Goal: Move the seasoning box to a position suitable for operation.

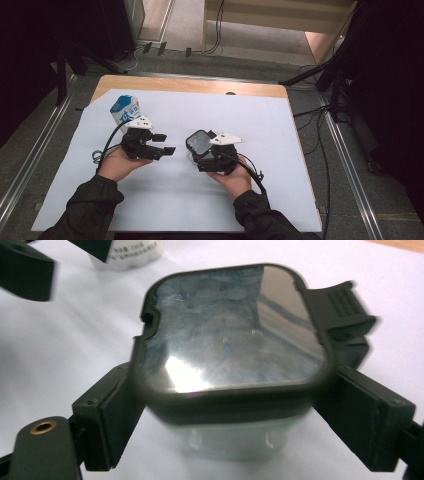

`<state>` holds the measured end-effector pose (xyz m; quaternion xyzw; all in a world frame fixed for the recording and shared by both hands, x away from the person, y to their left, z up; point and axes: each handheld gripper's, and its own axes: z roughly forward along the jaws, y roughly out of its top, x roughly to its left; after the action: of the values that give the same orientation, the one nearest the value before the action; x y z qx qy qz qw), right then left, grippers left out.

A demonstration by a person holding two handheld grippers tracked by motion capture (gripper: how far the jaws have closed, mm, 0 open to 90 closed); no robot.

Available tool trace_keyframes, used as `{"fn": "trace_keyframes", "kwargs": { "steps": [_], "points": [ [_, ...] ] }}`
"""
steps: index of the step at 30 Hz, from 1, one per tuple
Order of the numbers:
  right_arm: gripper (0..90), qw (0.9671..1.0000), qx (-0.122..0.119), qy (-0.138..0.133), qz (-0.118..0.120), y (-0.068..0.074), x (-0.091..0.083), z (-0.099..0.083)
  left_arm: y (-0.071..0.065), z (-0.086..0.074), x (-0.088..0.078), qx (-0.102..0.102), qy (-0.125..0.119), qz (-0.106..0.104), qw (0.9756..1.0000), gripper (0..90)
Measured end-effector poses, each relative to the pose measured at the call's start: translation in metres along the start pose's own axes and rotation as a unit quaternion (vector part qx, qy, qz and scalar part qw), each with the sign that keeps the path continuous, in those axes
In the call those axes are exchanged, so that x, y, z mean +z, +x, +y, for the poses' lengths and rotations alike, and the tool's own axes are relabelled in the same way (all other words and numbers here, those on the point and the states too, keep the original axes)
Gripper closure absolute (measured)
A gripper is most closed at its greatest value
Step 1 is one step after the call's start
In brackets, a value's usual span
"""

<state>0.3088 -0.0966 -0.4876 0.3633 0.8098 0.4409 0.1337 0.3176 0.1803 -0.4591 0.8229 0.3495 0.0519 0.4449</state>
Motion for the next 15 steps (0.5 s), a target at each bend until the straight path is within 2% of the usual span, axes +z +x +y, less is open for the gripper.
{"fn": "trace_keyframes", "kwargs": {
  "steps": [4, 7, 9, 10, 11, 12, 13, 15],
  "points": [
    [15.0, 1.0, -0.004, 0.005, 0.006, -0.002, -0.014, -0.004, -0.002, 0.001, 0.003, -0.002, -0.004, -0.006, 1.0, 39.7],
    [17.3, 0.9998, -0.011, -0.005, 0.013, -0.008, -0.027, -0.004, -0.006, 0.001, 0.006, 0.0, 0.001, -0.007, 1.0, 45.3],
    [25.5, 0.9991, -0.02, -0.018, 0.034, -0.014, -0.035, -0.003, -0.01, 0.0, 0.009, 0.007, 0.005, -0.008, 0.9999, 49.3],
    [30.6, 0.9988, -0.025, -0.023, 0.036, -0.017, -0.038, -0.003, -0.012, 0.0, 0.01, 0.012, 0.007, -0.01, 0.9999, 52.5],
    [36.9, 0.9988, -0.028, -0.022, 0.034, -0.02, -0.04, -0.003, -0.014, -0.001, 0.011, 0.017, 0.006, -0.009, 0.9998, 55.3],
    [41.8, 0.9984, -0.028, -0.02, 0.045, -0.024, -0.042, -0.004, -0.016, -0.002, 0.012, 0.018, 0.004, -0.007, 0.9998, 58.1],
    [46.8, 0.9985, -0.026, -0.016, 0.046, -0.028, -0.043, -0.004, -0.019, -0.004, 0.013, 0.012, -0.003, -0.011, 0.9999, 63.1],
    [56.0, 0.9985, -0.019, -0.008, 0.05, -0.036, -0.043, -0.005, -0.021, -0.005, 0.018, -0.005, 0.0, -0.024, 0.9997, 75.7]
  ]
}}
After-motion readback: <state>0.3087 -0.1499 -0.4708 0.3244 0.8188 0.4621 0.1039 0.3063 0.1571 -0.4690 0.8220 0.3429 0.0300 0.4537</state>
